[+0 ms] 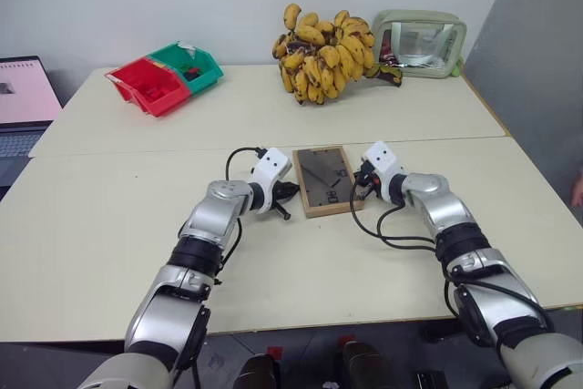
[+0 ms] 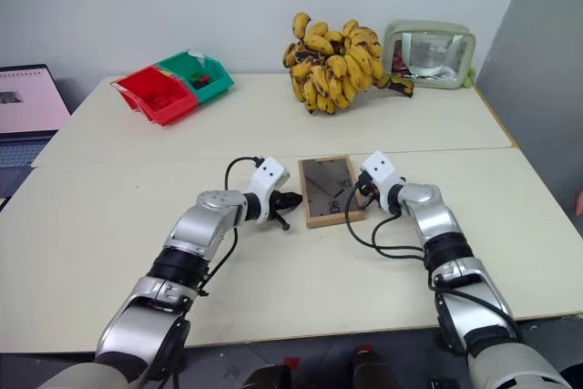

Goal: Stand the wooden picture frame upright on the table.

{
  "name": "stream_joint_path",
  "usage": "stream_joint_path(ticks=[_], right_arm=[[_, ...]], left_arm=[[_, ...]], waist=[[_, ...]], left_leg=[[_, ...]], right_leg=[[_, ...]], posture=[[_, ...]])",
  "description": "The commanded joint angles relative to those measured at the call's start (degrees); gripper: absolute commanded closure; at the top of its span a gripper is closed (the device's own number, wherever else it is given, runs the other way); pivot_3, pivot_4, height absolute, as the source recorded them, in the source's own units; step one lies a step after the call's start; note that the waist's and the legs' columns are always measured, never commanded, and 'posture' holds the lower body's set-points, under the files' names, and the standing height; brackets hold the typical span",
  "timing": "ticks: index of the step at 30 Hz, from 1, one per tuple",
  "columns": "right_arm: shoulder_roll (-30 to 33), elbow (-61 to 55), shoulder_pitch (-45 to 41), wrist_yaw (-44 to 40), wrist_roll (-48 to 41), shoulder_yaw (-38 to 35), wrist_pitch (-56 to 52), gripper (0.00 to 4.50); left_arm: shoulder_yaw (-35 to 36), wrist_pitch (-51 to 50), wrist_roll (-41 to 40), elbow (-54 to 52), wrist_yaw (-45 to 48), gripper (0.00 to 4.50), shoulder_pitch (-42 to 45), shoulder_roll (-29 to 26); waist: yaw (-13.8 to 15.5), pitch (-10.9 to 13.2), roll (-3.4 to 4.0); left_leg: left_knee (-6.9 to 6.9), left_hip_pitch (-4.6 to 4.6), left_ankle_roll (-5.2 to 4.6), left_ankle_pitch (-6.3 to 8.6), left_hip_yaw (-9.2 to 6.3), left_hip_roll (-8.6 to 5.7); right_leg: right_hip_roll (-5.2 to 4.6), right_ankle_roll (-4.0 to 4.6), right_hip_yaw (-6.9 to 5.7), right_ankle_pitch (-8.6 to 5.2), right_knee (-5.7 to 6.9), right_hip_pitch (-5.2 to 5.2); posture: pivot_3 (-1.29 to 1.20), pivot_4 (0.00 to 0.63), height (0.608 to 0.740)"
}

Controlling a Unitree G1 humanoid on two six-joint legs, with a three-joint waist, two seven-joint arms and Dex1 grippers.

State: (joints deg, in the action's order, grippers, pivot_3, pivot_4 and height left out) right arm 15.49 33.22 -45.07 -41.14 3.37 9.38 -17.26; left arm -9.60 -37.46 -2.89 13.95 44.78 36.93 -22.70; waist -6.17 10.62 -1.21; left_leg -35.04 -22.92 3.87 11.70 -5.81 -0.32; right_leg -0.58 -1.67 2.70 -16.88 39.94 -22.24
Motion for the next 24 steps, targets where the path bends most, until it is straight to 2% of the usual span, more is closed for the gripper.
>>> stream_joint_path(ticks=[1,7,12,17,24], right_arm=[[-2.92,-12.42,1.66,-2.35,-1.82,3.42,-4.77,4.5],[-2.69,-26.71,7.65,-4.12,-1.81,8.64,-12.96,4.5],[-0.82,-33.58,11.18,-5.01,-0.9,12.04,-17.49,4.5],[2.0,-34.93,12.74,-5.02,0.14,13.97,-17.81,4.5],[5.2,-35.37,12.44,-5.66,-0.99,12.46,-17.84,4.5]], left_arm=[[-1.71,-8.48,-2.48,-13.15,2.64,4.46,-5.15,-3.3],[1.19,-16.79,-4.88,-25.16,2.78,4.46,-14.14,-11.33],[3.58,-16.99,-5.97,-28.21,3.18,4.46,-20.34,-17.3],[4.63,-16.93,-7.23,-27.85,2.3,4.46,-20.24,-18.36],[3.25,-14.14,-6.69,-23.13,1.44,4.46,-17.41,-18.39]], waist=[[0.13,0.0,0.01],[0.63,-0.03,0.01],[0.77,-0.04,0.01],[1.13,-0.04,0.0],[1.53,-0.05,0.0]], left_leg=[[-0.01,0.0,0.0,0.0,-0.04,0.0],[-0.04,0.02,0.01,-0.01,-0.12,0.01],[-0.02,0.09,0.0,0.0,-0.12,0.04],[-0.02,0.1,0.0,0.0,-0.14,0.01],[-0.02,0.1,0.0,0.0,-0.18,0.0]], right_leg=[[0.07,0.0,-0.02,0.0,0.02,-0.01],[0.07,0.0,-0.04,-0.02,0.02,0.06],[0.11,0.09,-0.04,-0.07,0.03,0.08],[0.18,0.08,-0.1,-0.08,0.02,0.11],[0.16,0.08,-0.14,-0.08,0.01,0.14]], posture=[[0.0,0.15,0.74],[0.0,0.15,0.74],[0.0,0.15,0.74],[0.0,0.15,0.74],[0.0,0.15,0.74]])
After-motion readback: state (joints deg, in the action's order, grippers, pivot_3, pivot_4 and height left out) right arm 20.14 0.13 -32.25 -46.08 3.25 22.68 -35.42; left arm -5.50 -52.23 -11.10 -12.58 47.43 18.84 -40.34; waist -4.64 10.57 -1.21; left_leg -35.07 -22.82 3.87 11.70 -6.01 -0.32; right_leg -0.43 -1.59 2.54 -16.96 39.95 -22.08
